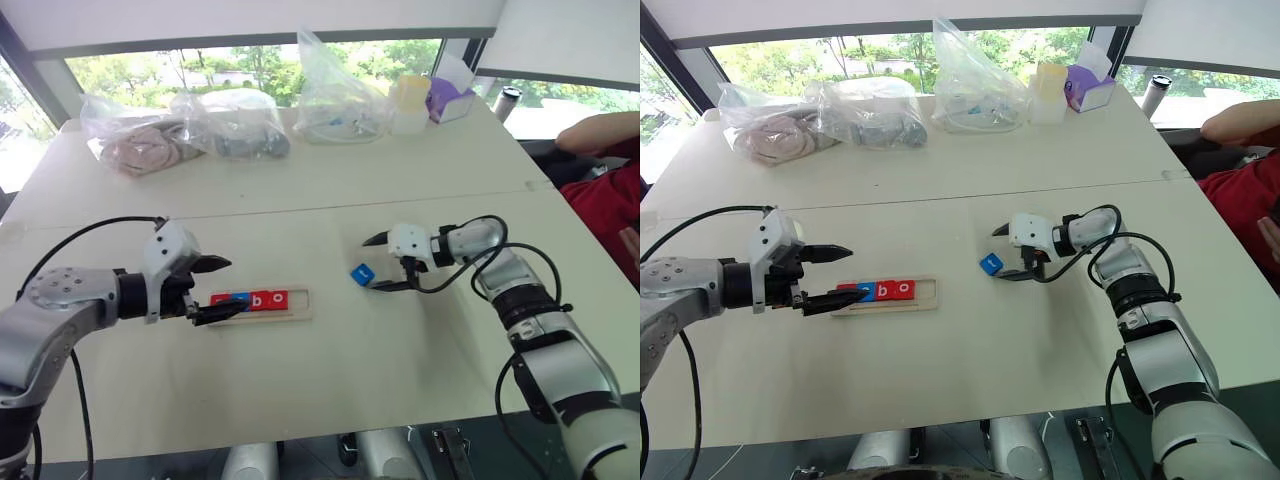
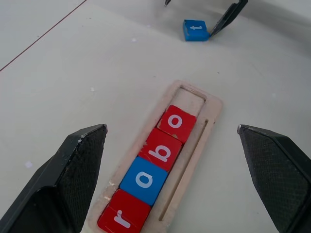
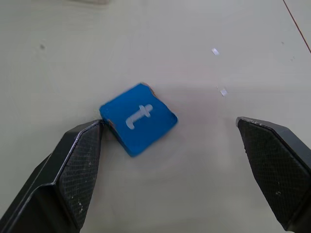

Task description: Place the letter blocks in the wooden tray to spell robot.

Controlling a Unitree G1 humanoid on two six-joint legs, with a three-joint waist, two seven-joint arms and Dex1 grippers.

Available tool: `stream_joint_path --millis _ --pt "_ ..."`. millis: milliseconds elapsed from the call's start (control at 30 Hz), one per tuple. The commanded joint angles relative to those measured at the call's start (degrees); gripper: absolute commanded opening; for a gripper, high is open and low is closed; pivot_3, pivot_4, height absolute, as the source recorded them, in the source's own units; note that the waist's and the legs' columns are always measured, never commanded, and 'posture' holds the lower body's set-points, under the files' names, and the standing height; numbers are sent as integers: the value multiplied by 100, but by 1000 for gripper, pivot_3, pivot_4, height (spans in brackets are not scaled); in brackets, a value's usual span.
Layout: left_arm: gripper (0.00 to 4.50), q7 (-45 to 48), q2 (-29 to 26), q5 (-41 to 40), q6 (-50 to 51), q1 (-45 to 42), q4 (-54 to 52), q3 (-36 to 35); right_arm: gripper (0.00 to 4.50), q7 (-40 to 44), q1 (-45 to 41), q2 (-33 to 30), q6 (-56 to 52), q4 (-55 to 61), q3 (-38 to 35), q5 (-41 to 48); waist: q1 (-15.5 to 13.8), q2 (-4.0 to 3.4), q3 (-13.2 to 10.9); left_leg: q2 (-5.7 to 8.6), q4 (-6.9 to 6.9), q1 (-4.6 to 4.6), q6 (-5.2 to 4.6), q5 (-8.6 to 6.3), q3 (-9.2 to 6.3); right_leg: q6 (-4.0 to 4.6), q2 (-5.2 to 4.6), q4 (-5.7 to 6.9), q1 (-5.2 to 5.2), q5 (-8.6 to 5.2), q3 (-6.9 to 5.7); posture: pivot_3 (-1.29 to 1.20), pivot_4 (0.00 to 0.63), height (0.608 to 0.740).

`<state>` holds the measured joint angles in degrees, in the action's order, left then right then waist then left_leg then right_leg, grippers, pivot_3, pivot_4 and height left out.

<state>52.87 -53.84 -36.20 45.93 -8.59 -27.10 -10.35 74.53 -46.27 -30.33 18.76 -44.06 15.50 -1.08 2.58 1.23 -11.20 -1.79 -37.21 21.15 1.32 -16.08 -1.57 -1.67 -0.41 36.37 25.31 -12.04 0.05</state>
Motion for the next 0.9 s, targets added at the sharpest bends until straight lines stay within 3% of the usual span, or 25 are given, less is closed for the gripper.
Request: stream_joint_path --millis 33,300,400,500,567,700,900 --pt "4500 -31 -51 -23 -46 -10 -94 -139 4486 39 -58 119 -11 75 49 -48 -5 0 0 0 0 0 0 0 0 0 0 0 0 1 0 0 150 740" --pt "4500 -47 -61 8 -99 2 -69 -113 4486 180 -92 169 -241 42 -17 5 -6 0 0 1 0 1 1 0 0 0 -2 0 0 1 0 0 150 740" --pt "4500 -53 -58 5 -91 -4 -73 -105 3639 393 -92 135 -318 -76 -27 51 -8 0 0 1 0 2 1 0 1 0 -3 0 0 1 0 0 150 740" --pt "4500 -53 -53 17 -104 -21 -56 -90 2181 596 -65 143 -453 -136 -89 151 -12 0 0 2 -2 2 1 1 1 0 -3 0 0 1 0 0 150 740" --pt "4500 -48 -52 20 -108 -27 -47 -89 1656 665 -47 140 -565 -50 -122 205 -13 0 0 3 -4 2 3 2 2 2 -5 0 -1 1 0 0 150 740" --pt "4500 -38 -54 44 -119 -47 -17 -70 1645 664 -14 127 -768 120 -143 232 -14 0 0 3 -4 3 4 2 1 1 -5 0 -2 1 0 0 150 740" --pt "4500 -39 -57 45 -108 -45 -30 -102 1645 277 137 237 -2245 1467 -273 478 -11 -2 -1 2 -4 7 4 2 1 -1 -6 1 3 2 0 0 150 740"
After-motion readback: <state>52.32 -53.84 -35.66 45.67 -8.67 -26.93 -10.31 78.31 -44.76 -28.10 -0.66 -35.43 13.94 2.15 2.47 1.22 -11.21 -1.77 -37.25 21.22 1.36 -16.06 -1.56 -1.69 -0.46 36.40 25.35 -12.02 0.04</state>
